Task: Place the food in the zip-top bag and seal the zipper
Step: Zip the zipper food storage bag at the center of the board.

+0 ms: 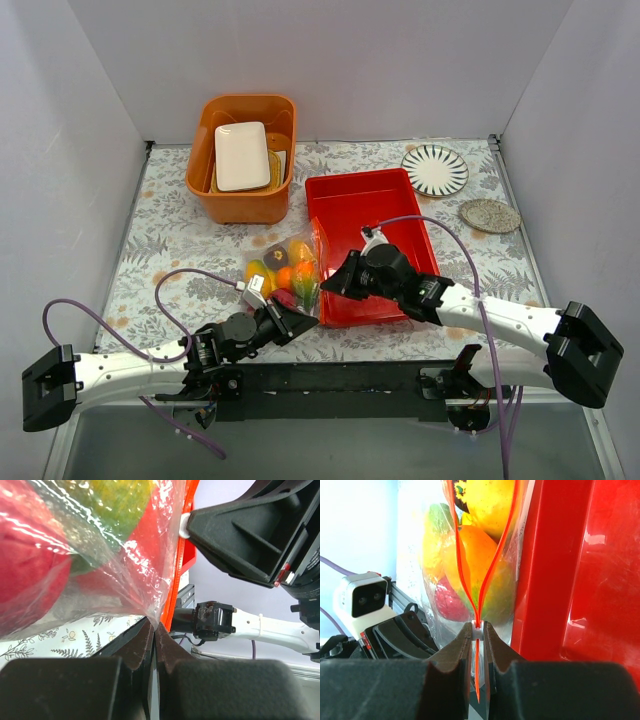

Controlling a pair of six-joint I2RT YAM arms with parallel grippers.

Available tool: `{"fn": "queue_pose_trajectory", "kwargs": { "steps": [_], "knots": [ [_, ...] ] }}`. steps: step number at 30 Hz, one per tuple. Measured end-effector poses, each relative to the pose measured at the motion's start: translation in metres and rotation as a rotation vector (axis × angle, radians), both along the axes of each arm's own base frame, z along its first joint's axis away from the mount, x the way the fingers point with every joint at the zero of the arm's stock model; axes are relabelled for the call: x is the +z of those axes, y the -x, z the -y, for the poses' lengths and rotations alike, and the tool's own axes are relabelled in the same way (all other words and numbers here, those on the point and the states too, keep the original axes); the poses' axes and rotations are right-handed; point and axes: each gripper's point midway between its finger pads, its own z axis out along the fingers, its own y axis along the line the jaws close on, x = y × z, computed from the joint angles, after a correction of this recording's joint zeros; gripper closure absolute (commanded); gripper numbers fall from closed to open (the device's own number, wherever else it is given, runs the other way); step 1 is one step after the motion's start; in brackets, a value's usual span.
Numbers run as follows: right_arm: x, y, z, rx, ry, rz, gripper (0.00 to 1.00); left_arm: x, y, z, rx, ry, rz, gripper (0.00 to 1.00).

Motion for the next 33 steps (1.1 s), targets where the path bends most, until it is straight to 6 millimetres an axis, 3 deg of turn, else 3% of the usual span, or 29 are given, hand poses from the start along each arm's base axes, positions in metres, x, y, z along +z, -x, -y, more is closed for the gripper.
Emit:
{"fn": "queue_pose_trajectory", "kwargs": {
  "steps": [20,33],
  "knots": [
    [0.005,-0.018,0.003,-0.036,0.008,0.024,0.9,0.0,0.001,-0.003,0.0,0.012,0.005,1.0],
    [0.01,-0.044,0.004,-0.069,0.019,0.043,0.9,0.002,0.003,-0.007,0.0,0.014,0.006,1.0]
  ]
}}
